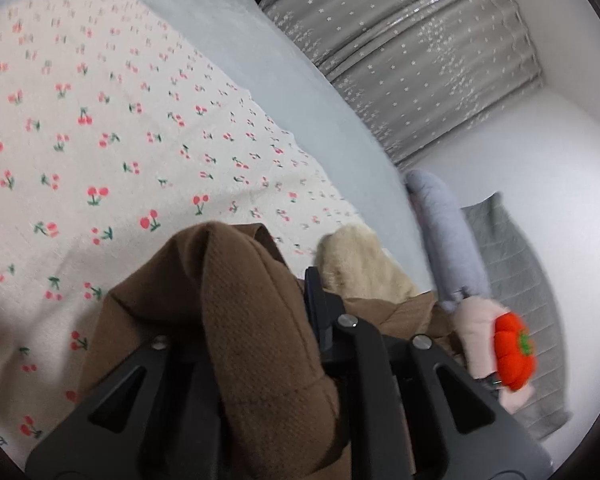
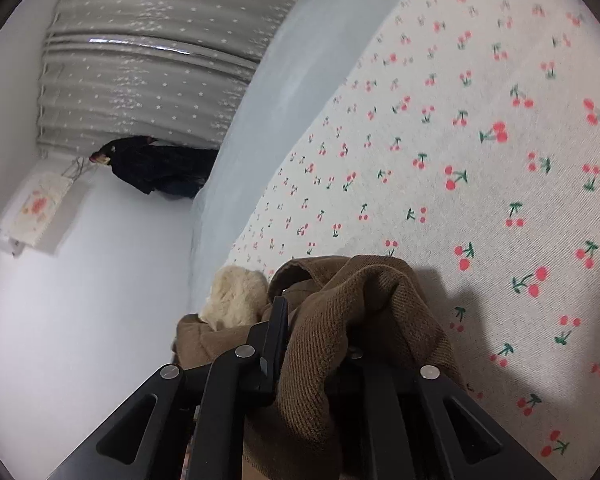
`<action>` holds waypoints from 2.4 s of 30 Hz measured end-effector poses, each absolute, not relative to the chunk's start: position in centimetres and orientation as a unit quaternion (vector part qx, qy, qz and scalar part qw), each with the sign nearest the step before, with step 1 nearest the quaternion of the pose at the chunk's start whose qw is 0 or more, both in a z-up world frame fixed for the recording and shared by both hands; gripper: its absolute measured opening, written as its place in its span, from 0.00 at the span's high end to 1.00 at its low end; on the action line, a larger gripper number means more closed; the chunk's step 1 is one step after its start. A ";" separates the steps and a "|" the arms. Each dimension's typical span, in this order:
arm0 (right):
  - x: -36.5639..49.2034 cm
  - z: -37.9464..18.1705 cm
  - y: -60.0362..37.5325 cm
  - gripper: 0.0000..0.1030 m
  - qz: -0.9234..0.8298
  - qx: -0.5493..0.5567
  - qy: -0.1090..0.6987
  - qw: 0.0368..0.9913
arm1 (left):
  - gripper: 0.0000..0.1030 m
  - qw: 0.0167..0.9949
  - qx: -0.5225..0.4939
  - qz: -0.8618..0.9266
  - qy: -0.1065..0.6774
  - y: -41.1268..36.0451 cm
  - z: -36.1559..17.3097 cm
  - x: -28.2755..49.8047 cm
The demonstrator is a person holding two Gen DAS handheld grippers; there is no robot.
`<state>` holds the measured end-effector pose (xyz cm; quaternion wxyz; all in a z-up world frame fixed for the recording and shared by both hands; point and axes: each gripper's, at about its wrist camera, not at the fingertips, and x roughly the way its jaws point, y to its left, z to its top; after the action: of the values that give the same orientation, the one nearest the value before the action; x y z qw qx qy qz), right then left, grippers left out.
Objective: Fold large clothes
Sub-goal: 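Carry the held hem over the coat toward the fur collar with both tools, then release the hem and smooth the folded coat flat with both tools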
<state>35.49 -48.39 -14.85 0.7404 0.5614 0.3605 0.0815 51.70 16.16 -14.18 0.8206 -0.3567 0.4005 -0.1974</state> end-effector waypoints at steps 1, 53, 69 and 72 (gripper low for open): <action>35.3 -14.7 -48.5 0.81 0.091 0.567 0.361 0.735 | 0.81 0.805 -0.384 -0.208 0.402 16.7 -14.2 51.7; 17.4 -10.9 -40.2 0.84 0.116 0.310 0.420 0.845 | 0.25 0.906 0.057 -0.084 0.411 8.2 -12.2 35.8; 13.2 -7.7 -39.3 0.59 0.018 0.218 0.385 0.897 | 0.13 0.922 0.063 -0.102 0.369 8.3 -9.5 33.4; 15.2 -4.9 -37.5 0.40 0.017 0.196 0.350 0.916 | 0.13 0.926 0.052 -0.123 0.352 6.5 -8.2 33.0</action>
<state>15.17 -37.48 -4.88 0.9159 0.1959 0.3500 0.0168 32.99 6.50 -8.20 0.9264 0.0517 0.3522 -0.1228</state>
